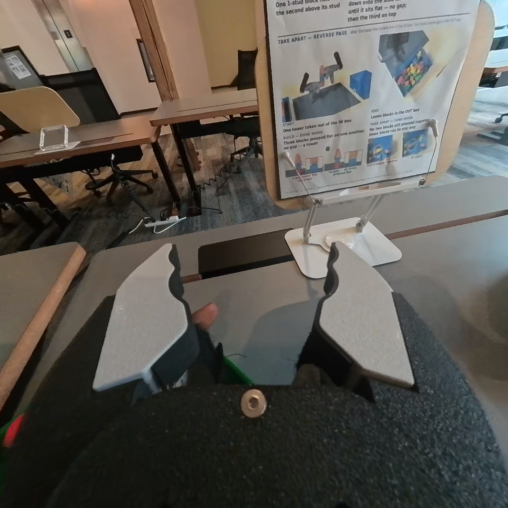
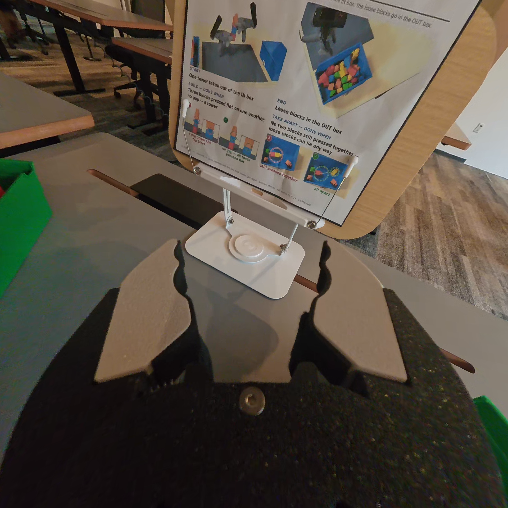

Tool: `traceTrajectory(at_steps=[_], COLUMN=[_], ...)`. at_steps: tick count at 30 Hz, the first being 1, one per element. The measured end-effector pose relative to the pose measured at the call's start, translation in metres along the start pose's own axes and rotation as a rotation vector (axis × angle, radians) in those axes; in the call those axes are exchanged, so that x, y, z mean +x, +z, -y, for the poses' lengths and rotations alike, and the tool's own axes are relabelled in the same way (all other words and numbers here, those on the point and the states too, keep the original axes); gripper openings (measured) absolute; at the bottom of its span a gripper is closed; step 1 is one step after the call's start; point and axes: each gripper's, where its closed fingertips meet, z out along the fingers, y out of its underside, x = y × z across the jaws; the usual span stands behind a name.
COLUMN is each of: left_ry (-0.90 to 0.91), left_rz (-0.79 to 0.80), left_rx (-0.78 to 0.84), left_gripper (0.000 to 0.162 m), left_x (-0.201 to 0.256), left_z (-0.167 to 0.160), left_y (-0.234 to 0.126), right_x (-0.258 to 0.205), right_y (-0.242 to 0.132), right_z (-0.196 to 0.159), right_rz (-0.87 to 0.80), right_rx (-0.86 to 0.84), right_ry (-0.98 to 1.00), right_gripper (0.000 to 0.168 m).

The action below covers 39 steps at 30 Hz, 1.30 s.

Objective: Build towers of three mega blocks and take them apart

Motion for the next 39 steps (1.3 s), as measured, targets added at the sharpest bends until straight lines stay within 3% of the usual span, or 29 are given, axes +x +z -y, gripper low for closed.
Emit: traceTrajectory(at_steps=[39], left_ry=[0.034], left_rz=[0.045], left_rx=[-0.036], left_gripper=[0.096], left_x=[-0.008], left_z=[-0.008], left_y=[0.003], right_x=[0.01], right_y=[-0.008], right_z=[0.0], right_rz=[-0.048], right_rx=[-0.017], right_ry=[-0.007], right_gripper=[0.095])
